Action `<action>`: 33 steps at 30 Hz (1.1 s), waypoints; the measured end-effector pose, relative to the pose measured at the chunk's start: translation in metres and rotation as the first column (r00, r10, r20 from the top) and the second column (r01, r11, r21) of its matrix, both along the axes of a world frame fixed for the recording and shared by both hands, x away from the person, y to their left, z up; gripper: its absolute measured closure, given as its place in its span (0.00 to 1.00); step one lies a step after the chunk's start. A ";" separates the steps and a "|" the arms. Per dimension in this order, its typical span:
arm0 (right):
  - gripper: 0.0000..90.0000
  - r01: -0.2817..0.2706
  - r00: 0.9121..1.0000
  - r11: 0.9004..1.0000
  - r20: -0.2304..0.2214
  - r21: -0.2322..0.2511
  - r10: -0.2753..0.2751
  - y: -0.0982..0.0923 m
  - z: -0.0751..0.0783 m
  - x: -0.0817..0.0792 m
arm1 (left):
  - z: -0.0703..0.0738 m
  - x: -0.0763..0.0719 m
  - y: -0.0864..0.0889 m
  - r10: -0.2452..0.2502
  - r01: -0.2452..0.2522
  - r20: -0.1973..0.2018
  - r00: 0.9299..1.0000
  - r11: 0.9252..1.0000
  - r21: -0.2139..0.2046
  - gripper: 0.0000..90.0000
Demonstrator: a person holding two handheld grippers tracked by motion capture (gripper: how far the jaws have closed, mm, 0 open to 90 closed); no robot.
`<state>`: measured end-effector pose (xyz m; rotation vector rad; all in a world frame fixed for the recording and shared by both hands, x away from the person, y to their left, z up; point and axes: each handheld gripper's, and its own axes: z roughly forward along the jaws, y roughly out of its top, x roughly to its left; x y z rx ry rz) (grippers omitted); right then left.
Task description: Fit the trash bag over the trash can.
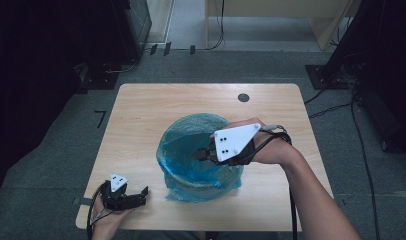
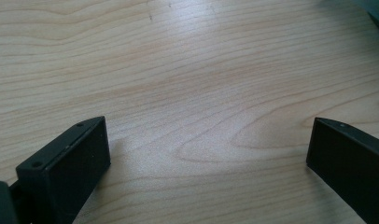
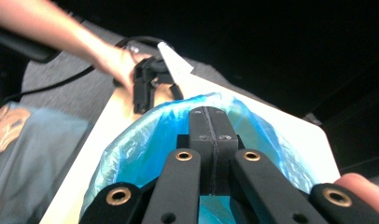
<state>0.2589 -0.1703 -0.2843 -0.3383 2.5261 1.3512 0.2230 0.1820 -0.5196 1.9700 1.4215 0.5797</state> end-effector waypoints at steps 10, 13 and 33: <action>1.00 -0.115 0.993 0.962 -0.030 -0.248 0.111 0.032 -0.003 0.016 | 0.000 0.000 -0.002 -0.001 0.001 -0.001 1.000 1.000 0.019 0.00; 1.00 -0.132 0.991 0.939 -0.021 -0.317 0.133 0.046 -0.006 0.022 | 0.000 0.000 -0.002 -0.001 0.001 -0.001 1.000 1.000 0.018 0.00; 1.00 -0.238 0.968 0.811 -0.064 -0.534 0.242 0.103 -0.088 0.058 | 0.000 0.000 -0.001 -0.002 0.002 -0.001 1.000 1.000 0.019 0.00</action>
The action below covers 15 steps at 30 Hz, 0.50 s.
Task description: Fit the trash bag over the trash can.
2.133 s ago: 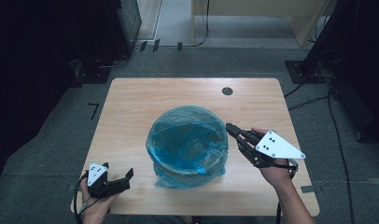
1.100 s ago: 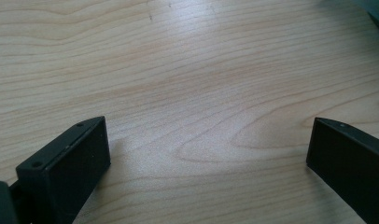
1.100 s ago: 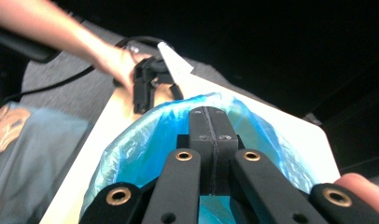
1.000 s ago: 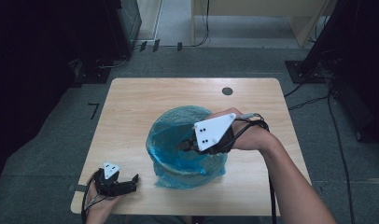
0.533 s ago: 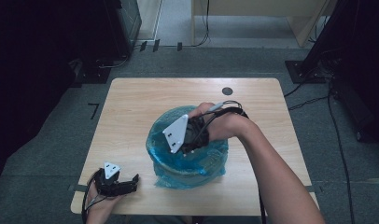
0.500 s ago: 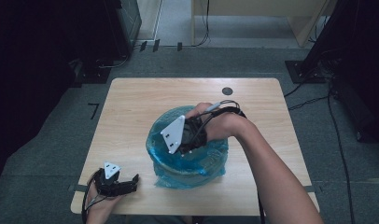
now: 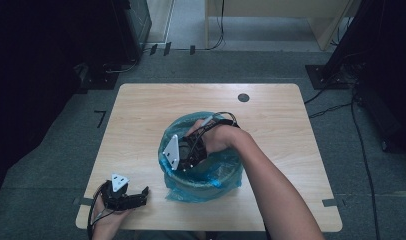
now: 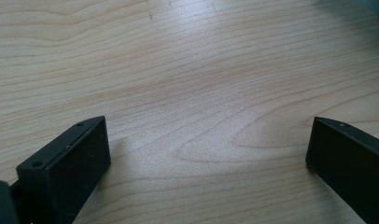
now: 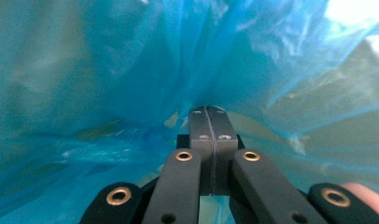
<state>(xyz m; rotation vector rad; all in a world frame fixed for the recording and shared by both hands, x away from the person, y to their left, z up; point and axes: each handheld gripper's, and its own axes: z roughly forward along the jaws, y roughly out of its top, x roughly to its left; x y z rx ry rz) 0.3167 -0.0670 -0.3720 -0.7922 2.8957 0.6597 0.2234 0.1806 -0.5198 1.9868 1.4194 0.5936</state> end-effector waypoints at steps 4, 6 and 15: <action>1.00 0.000 1.000 1.000 -0.012 0.009 0.000 0.001 -0.011 0.001 | 0.000 0.000 0.000 0.000 0.000 0.000 1.000 1.000 0.000 0.00; 1.00 0.008 1.000 1.000 -0.026 0.002 -0.008 0.000 -0.015 0.002 | 0.000 0.000 0.000 0.000 0.000 0.000 1.000 1.000 0.000 0.00; 1.00 0.055 0.996 0.998 -0.071 -0.031 -0.057 -0.004 -0.032 0.009 | 0.000 0.000 0.000 0.002 -0.002 0.002 1.000 1.000 -0.002 0.00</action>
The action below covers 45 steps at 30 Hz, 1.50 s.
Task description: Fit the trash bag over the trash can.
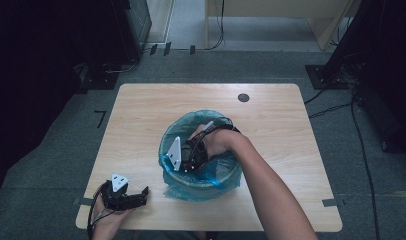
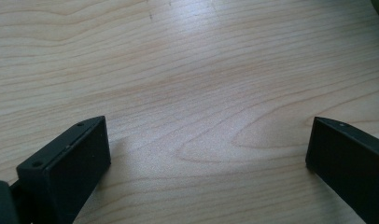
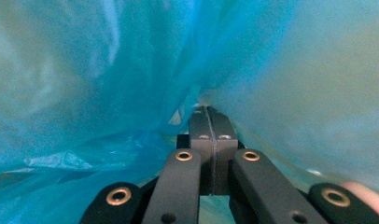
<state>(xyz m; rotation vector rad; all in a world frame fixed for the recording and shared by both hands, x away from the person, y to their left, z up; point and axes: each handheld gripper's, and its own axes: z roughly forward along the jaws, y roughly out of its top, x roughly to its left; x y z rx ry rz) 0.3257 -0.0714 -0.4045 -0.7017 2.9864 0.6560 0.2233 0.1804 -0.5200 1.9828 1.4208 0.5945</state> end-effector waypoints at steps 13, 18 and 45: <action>1.00 0.011 1.000 0.997 0.028 0.073 -0.013 -0.007 0.021 -0.007 | 0.000 0.000 0.000 -0.001 0.001 -0.001 1.000 1.000 0.001 0.00; 1.00 -0.022 0.999 0.997 0.046 0.081 0.018 -0.014 0.037 -0.019 | 0.000 0.000 0.000 -0.001 0.001 -0.001 1.000 1.000 0.001 0.00; 1.00 -0.109 0.984 0.994 0.146 0.009 0.106 -0.032 0.032 -0.044 | 0.000 0.000 0.000 -0.001 0.001 -0.001 1.000 1.000 0.001 0.00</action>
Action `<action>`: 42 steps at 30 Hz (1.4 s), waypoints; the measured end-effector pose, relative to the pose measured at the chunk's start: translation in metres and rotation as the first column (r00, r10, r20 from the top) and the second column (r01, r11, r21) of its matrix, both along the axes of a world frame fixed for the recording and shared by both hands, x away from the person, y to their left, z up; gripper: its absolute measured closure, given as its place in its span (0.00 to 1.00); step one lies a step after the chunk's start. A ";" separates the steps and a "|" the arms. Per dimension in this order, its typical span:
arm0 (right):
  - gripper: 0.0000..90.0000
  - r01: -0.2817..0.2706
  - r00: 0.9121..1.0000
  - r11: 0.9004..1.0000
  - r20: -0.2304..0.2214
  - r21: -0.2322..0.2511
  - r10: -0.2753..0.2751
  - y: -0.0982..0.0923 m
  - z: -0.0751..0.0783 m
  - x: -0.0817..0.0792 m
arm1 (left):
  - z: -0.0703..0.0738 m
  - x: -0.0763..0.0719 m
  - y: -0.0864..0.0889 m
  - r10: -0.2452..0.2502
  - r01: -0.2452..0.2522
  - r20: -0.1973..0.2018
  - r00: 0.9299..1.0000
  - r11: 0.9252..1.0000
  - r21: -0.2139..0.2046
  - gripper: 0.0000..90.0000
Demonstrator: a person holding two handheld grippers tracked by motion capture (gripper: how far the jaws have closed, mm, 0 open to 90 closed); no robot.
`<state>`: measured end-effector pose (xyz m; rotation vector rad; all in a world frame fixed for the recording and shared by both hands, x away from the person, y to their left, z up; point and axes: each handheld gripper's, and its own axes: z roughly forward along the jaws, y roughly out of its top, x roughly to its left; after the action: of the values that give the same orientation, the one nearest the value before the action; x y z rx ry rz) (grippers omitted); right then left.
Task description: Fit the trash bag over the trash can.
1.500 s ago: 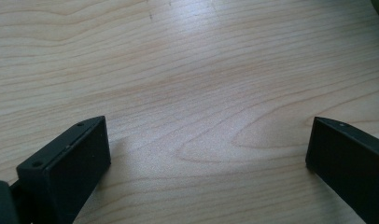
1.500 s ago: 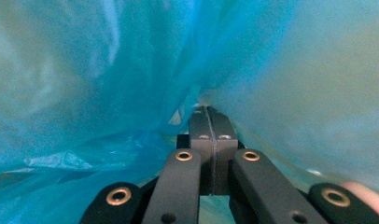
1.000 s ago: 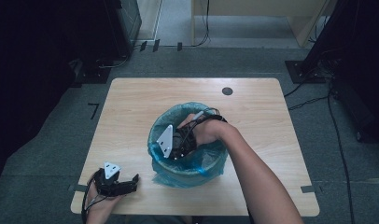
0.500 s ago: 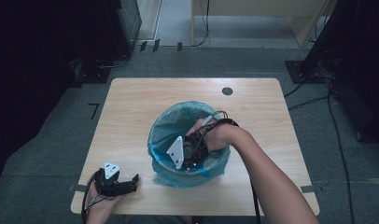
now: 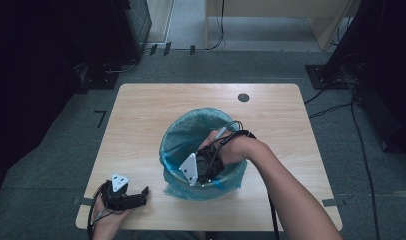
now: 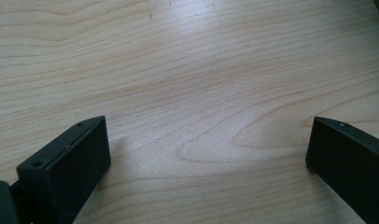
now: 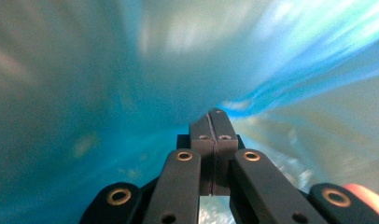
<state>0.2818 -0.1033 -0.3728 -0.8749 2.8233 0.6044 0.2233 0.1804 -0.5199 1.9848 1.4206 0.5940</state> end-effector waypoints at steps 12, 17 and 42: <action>1.00 0.022 1.000 0.998 0.018 0.055 -0.023 0.027 0.021 -0.004 | 0.000 0.000 0.000 0.000 0.000 0.000 1.000 1.000 0.000 0.00; 1.00 0.063 0.997 0.995 0.035 0.076 -0.066 0.039 0.011 0.010 | 0.000 0.000 0.000 0.000 0.000 0.000 1.000 1.000 0.000 0.00; 1.00 0.020 1.000 0.999 0.016 0.029 -0.021 -0.022 0.047 -0.017 | 0.000 0.000 0.000 0.000 0.000 0.000 1.000 1.000 0.001 0.00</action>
<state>0.2648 -0.1251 -0.3262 -0.8408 2.7977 0.6311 0.2234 0.1805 -0.5199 1.9854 1.4203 0.5945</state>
